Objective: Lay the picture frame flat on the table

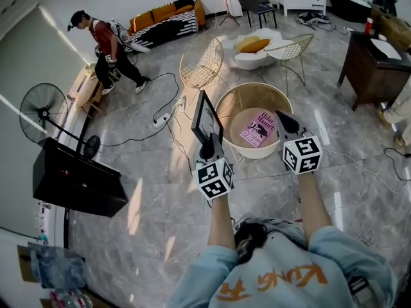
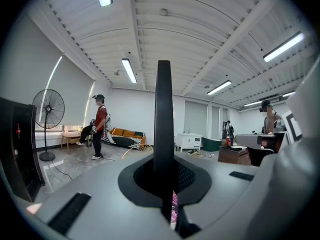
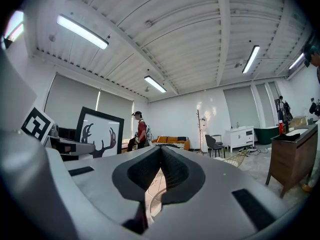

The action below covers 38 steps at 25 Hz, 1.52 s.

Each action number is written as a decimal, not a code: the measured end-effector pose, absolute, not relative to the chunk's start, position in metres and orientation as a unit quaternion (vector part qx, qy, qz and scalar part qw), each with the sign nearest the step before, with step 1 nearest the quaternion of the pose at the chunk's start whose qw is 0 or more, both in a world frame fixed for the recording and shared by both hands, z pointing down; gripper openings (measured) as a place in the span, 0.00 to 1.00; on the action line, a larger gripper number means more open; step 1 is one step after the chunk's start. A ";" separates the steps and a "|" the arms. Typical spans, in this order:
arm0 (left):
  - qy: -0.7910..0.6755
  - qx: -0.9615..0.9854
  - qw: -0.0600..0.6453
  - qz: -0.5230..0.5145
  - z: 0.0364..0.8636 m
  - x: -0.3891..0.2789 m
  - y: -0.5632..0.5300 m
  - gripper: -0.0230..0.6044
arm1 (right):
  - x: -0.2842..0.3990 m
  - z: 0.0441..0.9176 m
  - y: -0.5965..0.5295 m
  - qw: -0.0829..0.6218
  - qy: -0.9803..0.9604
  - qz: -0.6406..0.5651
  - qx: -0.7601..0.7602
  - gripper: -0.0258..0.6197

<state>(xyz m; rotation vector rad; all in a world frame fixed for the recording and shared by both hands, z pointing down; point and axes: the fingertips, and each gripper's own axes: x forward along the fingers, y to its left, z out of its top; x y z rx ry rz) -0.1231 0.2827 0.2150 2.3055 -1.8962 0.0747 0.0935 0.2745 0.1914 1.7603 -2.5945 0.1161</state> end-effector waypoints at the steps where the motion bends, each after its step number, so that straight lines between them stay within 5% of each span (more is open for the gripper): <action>1: -0.634 0.769 0.077 0.024 0.214 -0.124 0.282 0.08 | 0.093 0.190 0.273 0.002 -0.827 0.036 0.560 0.04; 17: -0.633 0.769 0.084 -0.010 0.211 -0.133 0.235 0.08 | 0.098 0.183 0.239 0.008 -0.823 0.013 0.568 0.04; 38: -0.587 0.801 0.114 0.038 0.256 -0.131 0.030 0.08 | 0.084 0.236 0.050 0.037 -0.797 0.068 0.599 0.04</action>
